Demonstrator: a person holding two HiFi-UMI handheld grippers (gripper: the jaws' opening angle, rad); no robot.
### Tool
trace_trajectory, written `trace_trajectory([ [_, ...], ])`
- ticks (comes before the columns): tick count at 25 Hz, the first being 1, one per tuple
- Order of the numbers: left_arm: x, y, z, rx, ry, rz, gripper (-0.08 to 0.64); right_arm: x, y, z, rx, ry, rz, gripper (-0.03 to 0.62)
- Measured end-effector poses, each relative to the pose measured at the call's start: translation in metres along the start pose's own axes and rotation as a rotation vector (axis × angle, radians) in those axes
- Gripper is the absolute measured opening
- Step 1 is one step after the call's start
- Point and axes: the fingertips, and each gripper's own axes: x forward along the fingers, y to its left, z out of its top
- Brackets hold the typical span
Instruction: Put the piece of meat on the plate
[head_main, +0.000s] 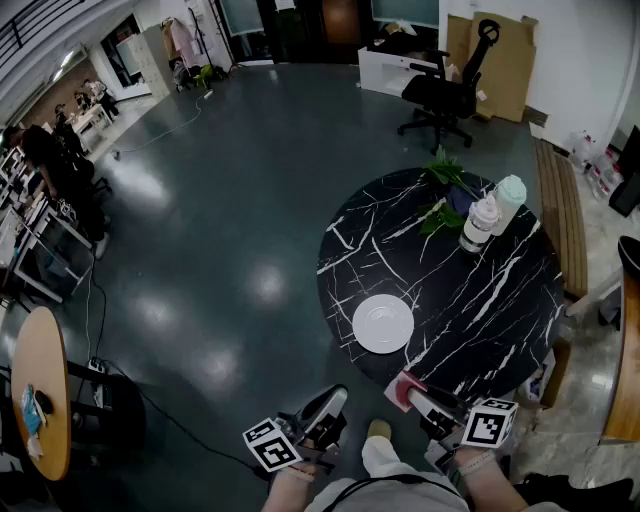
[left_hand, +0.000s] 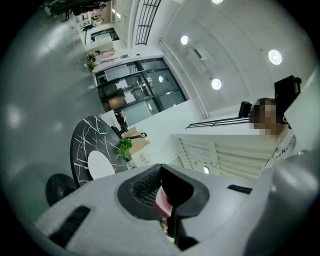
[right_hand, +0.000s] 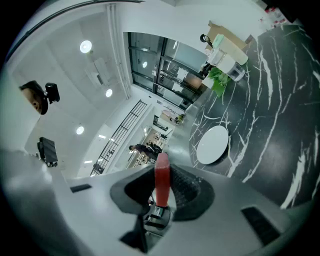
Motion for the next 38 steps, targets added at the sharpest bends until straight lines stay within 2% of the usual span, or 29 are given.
trace_trajectory([
  [4,0.021,0.021,0.018,0.008,-0.010,0.011,0.009,0.034,-0.040,0.025,-0.052,0.051,-0.083,0.086],
  [8,0.027,0.045,0.027,-0.007,-0.004,0.055,0.009,0.069,-0.076,0.039,-0.088,0.108,-0.168,0.086],
  [11,0.035,0.062,0.035,-0.020,0.015,0.079,0.009,0.095,-0.094,0.049,-0.084,0.141,-0.193,0.086],
  [16,0.066,0.087,0.060,-0.040,0.022,0.068,0.009,0.131,-0.125,0.064,-0.070,0.231,-0.252,0.086],
  [20,0.088,0.102,0.087,-0.037,0.031,0.043,0.009,0.153,-0.133,0.068,-0.066,0.294,-0.242,0.086],
  [24,0.101,0.117,0.100,-0.051,0.030,0.047,0.009,0.162,-0.141,0.063,-0.121,0.403,-0.234,0.086],
  [26,0.104,0.122,0.101,-0.062,0.037,0.053,0.009,0.161,-0.145,0.060,-0.166,0.451,-0.252,0.086],
  [28,0.105,0.125,0.101,-0.070,0.046,0.057,0.009,0.159,-0.150,0.062,-0.253,0.473,-0.290,0.088],
  [31,0.107,0.127,0.102,-0.075,0.051,0.060,0.009,0.155,-0.159,0.075,-0.470,0.482,-0.382,0.112],
  [33,0.108,0.127,0.101,-0.076,0.056,0.057,0.009,0.154,-0.158,0.085,-0.601,0.456,-0.412,0.137],
  [35,0.108,0.126,0.101,-0.076,0.058,0.052,0.009,0.156,-0.151,0.094,-0.663,0.411,-0.401,0.172],
  [38,0.107,0.122,0.099,-0.075,0.059,0.041,0.009,0.157,-0.138,0.104,-0.685,0.346,-0.380,0.227],
])
